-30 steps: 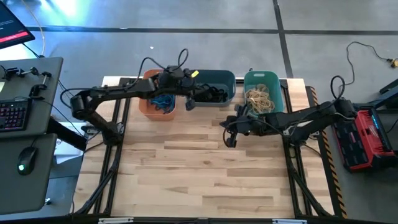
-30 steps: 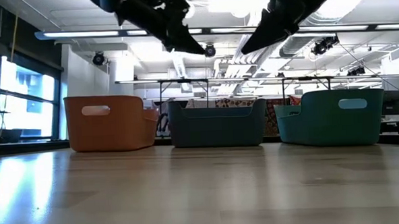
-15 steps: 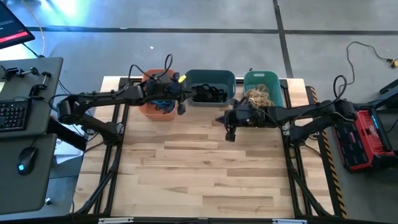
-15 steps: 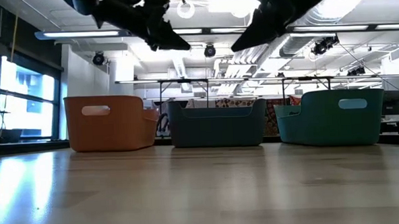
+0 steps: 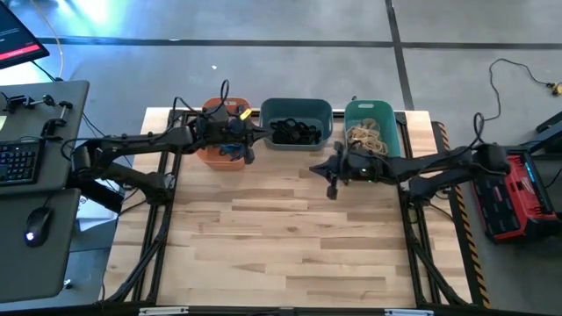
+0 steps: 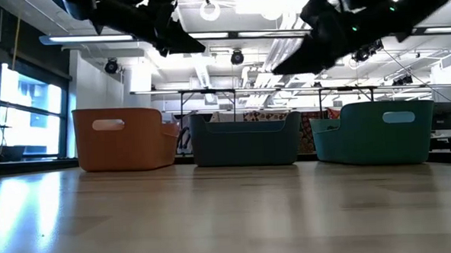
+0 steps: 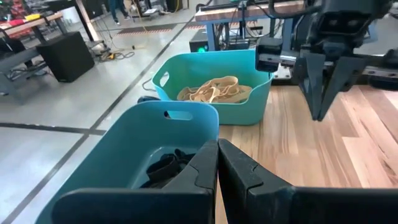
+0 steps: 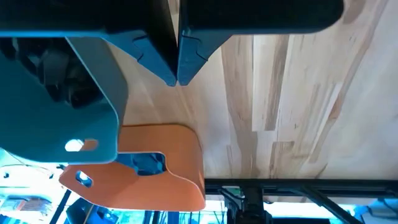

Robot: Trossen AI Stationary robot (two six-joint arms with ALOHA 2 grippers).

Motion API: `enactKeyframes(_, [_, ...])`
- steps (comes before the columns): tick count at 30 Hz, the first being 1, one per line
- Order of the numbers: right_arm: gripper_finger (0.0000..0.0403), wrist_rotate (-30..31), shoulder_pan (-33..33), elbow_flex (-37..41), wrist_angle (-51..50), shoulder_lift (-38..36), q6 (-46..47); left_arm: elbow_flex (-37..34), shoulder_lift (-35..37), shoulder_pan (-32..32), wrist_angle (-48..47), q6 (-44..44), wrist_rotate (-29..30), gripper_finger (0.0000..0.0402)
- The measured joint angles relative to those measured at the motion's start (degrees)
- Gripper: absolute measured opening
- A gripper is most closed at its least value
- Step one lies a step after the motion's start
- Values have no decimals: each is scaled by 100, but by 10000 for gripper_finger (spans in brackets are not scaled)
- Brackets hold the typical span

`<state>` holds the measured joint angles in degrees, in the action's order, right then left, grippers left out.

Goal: Sort rubber bands into baskets
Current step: Return to Home Position

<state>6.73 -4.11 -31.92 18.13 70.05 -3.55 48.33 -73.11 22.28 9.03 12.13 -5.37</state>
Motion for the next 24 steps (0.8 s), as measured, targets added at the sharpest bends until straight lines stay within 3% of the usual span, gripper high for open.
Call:
enactKeyframes(8, [0,-1,-3,951,-4,-1612,152,-23,32,0,84,-65,0,2])
enactKeyframes(17, [0,517,-3,1564,-1216,-3603,118,-23,32,0,177,-102,0,2])
enactKeyframes(24, [0,372,-4,2279,-1279,-4888,117,-23,32,0,178,-137,-33,2])
